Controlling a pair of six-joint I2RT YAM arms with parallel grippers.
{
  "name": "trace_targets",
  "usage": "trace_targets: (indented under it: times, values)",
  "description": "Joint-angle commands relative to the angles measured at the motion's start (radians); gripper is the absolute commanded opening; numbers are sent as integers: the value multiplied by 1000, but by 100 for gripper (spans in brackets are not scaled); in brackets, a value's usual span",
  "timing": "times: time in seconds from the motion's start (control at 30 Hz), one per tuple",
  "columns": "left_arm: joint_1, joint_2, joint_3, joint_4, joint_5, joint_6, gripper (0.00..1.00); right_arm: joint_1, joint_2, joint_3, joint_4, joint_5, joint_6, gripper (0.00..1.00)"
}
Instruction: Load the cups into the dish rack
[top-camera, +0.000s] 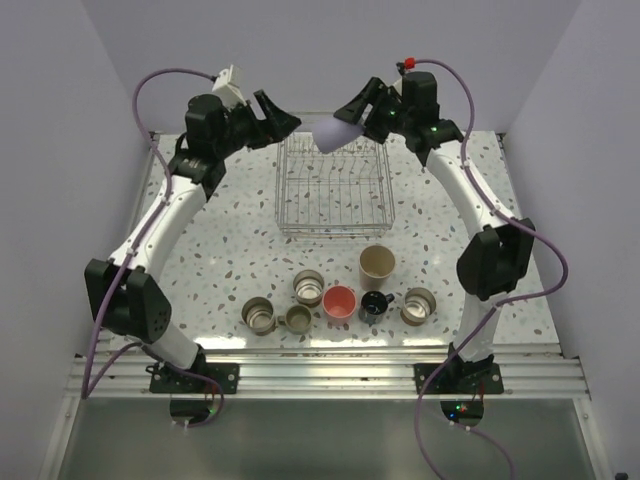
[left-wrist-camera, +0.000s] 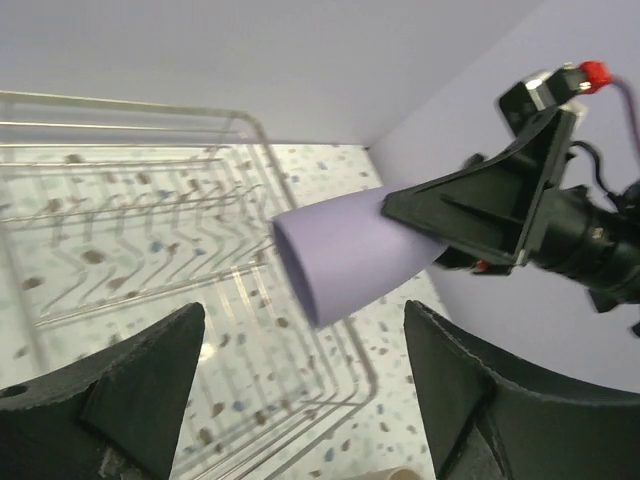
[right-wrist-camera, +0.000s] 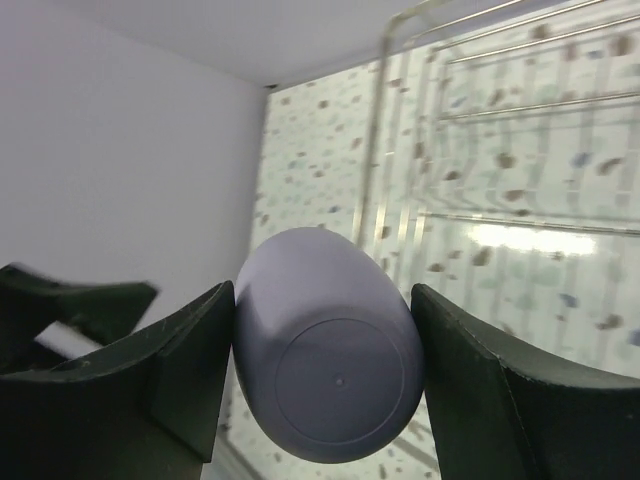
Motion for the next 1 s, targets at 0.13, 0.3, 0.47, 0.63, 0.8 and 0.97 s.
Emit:
trace_targets:
  times: [0.13,0.3,0.47,0.63,0.8,0.97]
  values:
    - [13,-165,-50,-345,-322,256,86,20,47,147,-320,419,-308,0]
    - [13,-198,-101,-429,-332,317,83,76,174,240,-388,576,-417,0]
    - [13,-259,-142,-503,-362,387,83,110,260,328,-449,744,-465,0]
    - [13,-279,-154,-547,-375,412,82,117,312,328,-469,798,-462,0]
    - [13,-293,-193,-544,-353,403,82,123,340,325,-483,870,-472,0]
    - [13,-297,-200,-558,-341,397,82,123,396,357,-480,912,-497,0]
